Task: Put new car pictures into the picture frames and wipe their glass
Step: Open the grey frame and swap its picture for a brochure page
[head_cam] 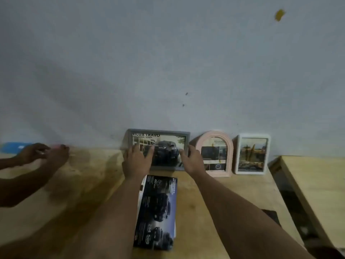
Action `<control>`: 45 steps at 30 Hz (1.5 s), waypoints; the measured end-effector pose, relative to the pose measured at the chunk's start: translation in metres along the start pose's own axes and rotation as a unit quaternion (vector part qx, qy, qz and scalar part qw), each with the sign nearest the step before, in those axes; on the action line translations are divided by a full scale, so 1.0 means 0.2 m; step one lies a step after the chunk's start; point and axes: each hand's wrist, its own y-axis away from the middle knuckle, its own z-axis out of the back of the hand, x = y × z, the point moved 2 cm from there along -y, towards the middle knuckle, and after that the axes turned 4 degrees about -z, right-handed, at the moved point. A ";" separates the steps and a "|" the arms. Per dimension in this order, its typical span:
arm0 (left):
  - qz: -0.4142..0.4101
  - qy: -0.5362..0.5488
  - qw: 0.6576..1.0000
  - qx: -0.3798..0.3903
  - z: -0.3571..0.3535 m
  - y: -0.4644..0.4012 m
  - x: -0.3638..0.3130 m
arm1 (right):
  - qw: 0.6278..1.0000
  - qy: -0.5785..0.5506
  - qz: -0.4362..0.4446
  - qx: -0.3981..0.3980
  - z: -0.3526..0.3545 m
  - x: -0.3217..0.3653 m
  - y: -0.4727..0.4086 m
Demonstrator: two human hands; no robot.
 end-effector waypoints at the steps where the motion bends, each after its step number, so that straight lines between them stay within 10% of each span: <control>1: 0.040 0.031 0.999 -0.007 -0.06 -0.06 0.07 | 1.000 -0.018 -0.025 -0.002 -0.05 -0.05 -0.07; 11: 0.248 0.275 0.928 -0.029 -0.32 -0.49 0.30 | 0.972 -0.165 -0.166 0.004 -0.32 -0.26 -0.42; 22: 0.276 0.378 0.878 -0.099 -0.21 -0.43 0.34 | 0.960 -0.234 -0.148 0.032 -0.31 -0.21 -0.34; 29: 0.267 0.533 0.789 -0.148 -0.05 0.00 0.27 | 0.903 -0.385 -0.186 0.035 -0.06 -0.26 0.04; 37: 0.237 0.587 0.772 0.052 -0.25 0.54 0.14 | 0.843 -0.476 -0.249 -0.027 0.40 -0.84 0.47; 45: 0.272 0.480 0.806 0.217 -0.62 0.74 0.00 | 0.894 -0.334 -0.299 -0.021 0.67 -1.37 0.50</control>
